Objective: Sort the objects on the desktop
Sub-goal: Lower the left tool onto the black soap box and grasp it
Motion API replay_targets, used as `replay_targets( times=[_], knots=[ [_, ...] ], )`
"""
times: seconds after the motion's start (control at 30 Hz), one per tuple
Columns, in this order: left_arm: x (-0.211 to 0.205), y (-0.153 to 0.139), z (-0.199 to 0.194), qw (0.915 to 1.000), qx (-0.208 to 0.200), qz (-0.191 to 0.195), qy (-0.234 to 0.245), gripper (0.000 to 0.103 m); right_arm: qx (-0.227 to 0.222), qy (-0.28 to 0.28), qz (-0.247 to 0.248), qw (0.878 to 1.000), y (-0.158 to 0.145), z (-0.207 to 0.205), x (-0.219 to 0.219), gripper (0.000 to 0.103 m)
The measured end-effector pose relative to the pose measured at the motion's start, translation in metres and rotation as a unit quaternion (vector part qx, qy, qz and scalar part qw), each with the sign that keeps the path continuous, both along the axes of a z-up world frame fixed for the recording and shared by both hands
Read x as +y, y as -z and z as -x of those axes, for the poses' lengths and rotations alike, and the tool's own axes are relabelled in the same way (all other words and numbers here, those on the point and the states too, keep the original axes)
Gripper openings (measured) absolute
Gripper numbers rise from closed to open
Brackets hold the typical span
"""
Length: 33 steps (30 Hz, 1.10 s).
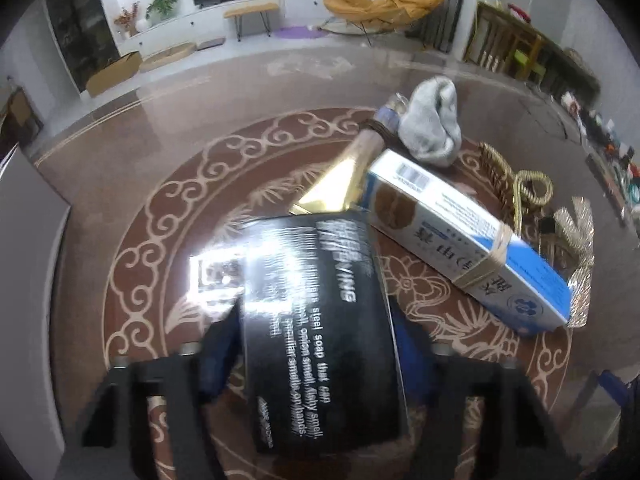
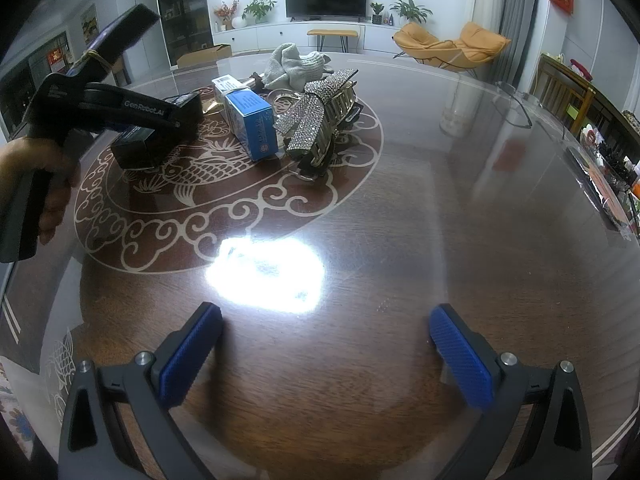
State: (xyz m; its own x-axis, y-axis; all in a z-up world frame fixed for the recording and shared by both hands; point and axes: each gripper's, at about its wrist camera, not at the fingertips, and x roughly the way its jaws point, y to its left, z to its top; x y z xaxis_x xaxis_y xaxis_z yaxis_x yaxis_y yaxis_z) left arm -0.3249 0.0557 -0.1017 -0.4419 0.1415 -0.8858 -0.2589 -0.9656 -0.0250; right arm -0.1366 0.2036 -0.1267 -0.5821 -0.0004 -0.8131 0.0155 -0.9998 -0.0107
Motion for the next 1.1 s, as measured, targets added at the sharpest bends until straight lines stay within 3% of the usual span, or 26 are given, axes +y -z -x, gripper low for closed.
replay_targets(
  times=[0.07, 0.2, 0.67, 1.1],
  knots=[
    [-0.009, -0.001, -0.003, 0.9998, -0.001, -0.013, -0.013, 0.058, 0.000, 0.000, 0.000, 1.000, 0.000, 0.000, 0.000, 0.103],
    [-0.025, -0.003, -0.024, 0.9997, 0.006, -0.003, -0.024, 0.058, 0.000, 0.000, 0.000, 1.000, 0.000, 0.000, 0.000, 0.103],
    [-0.079, 0.002, -0.154, 0.9996, 0.014, 0.008, -0.024, 0.058, 0.000, -0.001, 0.000, 1.000, 0.000, 0.000, 0.000, 0.103],
    [-0.092, 0.007, -0.170, 0.9977, 0.063, -0.003, -0.025, 0.058, -0.001, -0.001, 0.000, 1.000, -0.001, 0.000, 0.000, 0.103]
  ],
)
